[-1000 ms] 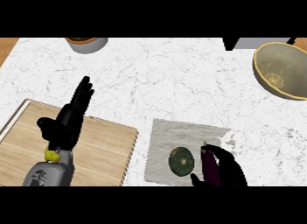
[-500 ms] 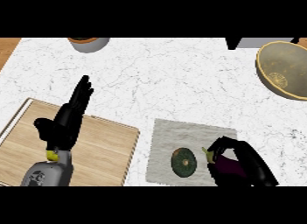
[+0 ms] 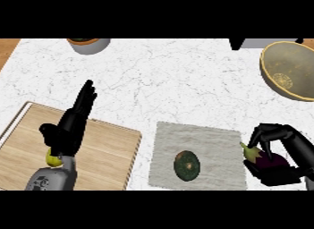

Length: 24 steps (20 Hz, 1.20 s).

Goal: Pick the eggplant from the placemat and place it in the bowl

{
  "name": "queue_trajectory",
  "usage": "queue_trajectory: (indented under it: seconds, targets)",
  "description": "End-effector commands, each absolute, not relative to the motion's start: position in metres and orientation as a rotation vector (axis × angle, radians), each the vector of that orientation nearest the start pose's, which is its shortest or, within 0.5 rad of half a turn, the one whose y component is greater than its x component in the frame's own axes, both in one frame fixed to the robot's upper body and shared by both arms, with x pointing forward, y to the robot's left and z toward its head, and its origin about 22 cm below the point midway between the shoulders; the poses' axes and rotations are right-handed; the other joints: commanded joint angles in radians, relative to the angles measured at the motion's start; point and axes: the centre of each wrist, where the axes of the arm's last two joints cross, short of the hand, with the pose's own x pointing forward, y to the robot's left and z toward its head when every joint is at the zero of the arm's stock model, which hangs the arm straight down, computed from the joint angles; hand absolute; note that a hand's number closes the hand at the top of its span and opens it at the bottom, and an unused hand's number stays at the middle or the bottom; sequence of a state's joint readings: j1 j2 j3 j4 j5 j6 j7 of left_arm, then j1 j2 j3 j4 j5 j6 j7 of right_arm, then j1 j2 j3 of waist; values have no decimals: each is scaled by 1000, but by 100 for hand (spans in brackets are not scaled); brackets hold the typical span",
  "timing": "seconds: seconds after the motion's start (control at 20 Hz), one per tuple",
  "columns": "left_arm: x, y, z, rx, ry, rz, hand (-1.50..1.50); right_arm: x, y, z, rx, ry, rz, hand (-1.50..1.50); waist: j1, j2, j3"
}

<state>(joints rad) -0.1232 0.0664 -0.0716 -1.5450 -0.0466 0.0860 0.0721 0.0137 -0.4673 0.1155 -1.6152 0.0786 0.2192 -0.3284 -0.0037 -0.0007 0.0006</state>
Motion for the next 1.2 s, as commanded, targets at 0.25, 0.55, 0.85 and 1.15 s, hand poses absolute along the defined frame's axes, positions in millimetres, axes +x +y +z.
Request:
queue_trajectory:
  seconds: [0.25, 0.55, 0.85, 1.15]
  targets:
    - [276, 221, 26, 93, -1591, -93, 0, 214, -326, 131, -274, -2023, 697, 150, -11, -2, -2]
    - [274, 210, 36, 72, -1602, -103, 0, 218, -308, 201, -423, -1976, 674, 150, 1, -2, -2]
    - [279, 209, 26, 58, -1597, -127, 0, 260, -306, 234, -509, -1930, 603, 150, 12, 2, -1]
    - [285, 232, 28, 66, -1595, -112, 0, 294, -325, 251, -540, -1901, 567, 150, 10, 2, -1]
